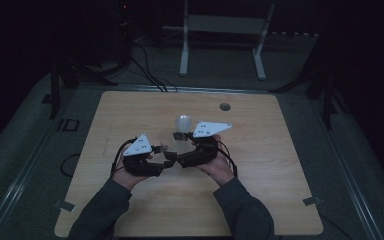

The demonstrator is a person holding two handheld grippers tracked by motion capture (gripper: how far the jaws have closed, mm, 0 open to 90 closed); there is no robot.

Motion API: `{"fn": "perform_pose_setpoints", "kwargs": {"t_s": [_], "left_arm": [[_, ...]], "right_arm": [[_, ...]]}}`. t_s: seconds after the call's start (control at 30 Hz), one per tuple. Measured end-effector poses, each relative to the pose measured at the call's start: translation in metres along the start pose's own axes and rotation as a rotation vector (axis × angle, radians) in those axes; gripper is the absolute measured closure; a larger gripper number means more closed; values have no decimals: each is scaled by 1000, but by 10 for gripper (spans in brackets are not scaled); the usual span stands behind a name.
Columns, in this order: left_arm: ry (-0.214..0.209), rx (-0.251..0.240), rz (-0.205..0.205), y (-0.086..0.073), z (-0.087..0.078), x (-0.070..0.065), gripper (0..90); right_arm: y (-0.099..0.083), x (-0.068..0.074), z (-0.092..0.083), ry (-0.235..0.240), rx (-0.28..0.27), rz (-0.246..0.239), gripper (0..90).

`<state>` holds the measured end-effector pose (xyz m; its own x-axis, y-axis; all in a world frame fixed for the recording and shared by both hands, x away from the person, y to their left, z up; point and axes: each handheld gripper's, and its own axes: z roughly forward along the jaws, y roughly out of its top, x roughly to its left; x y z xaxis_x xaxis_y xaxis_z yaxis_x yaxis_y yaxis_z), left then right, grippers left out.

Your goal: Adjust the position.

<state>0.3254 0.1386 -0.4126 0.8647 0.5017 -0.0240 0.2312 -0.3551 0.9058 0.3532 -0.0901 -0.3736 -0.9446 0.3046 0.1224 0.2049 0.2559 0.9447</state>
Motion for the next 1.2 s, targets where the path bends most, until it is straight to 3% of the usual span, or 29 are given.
{"fn": "perform_pose_setpoints", "kwargs": {"t_s": [0.4, 0.77, 0.93, 1.2], "left_arm": [[-68, -85, -53, -4, 3, 1, 411], [-121, -109, -62, -7, 7, 0, 411], [-120, -105, -62, -7, 7, 0, 406], [-87, -88, -57, -7, 7, 1, 292]], "right_arm": [[2, 1, -2, 15, -60, 2, 224], [5, 3, -5, 20, -76, -21, 262], [5, 4, -6, 14, -75, -30, 279], [5, 3, -8, -12, -81, -44, 288]]}}
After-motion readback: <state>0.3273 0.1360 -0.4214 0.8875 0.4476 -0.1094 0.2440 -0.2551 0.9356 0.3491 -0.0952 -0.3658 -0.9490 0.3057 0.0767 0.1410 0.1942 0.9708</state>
